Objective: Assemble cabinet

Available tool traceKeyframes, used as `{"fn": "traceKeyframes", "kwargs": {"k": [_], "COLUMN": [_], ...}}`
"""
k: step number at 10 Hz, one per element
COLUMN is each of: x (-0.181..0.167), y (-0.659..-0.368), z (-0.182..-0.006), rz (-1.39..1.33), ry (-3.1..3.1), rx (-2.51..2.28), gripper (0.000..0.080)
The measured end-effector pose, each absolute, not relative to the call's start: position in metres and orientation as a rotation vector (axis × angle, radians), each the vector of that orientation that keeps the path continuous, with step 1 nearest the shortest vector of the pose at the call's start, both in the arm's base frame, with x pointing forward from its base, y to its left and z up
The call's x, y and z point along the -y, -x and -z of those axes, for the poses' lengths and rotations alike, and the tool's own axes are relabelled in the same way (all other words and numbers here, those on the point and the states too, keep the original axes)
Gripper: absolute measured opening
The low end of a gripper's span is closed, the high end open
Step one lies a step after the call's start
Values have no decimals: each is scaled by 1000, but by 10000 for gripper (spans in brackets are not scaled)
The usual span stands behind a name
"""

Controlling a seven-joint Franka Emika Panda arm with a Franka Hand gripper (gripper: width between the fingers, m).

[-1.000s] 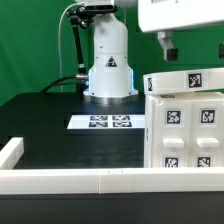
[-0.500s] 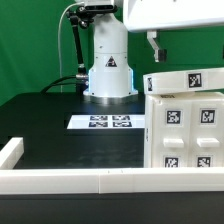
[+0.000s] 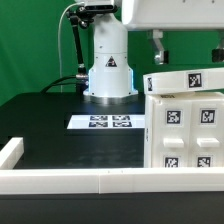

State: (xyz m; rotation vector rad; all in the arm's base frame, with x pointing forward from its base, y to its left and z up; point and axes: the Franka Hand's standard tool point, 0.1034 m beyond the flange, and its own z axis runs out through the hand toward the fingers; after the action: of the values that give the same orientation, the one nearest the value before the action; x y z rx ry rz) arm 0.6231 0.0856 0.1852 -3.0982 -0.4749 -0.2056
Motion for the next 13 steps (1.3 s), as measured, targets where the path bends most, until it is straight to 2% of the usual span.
{"fn": "traceKeyframes", "kwargs": {"k": [6, 8, 10, 13], "x": [-86, -81, -83, -85], "y": [-620, -618, -615, -611], "z": [-183, -186, -182, -179], "rz": [166, 46, -54, -94], "ry": [2951, 2744, 2538, 2348], "rx": [1190, 1649, 1932, 2169], "gripper": [796, 796, 796, 796]}}
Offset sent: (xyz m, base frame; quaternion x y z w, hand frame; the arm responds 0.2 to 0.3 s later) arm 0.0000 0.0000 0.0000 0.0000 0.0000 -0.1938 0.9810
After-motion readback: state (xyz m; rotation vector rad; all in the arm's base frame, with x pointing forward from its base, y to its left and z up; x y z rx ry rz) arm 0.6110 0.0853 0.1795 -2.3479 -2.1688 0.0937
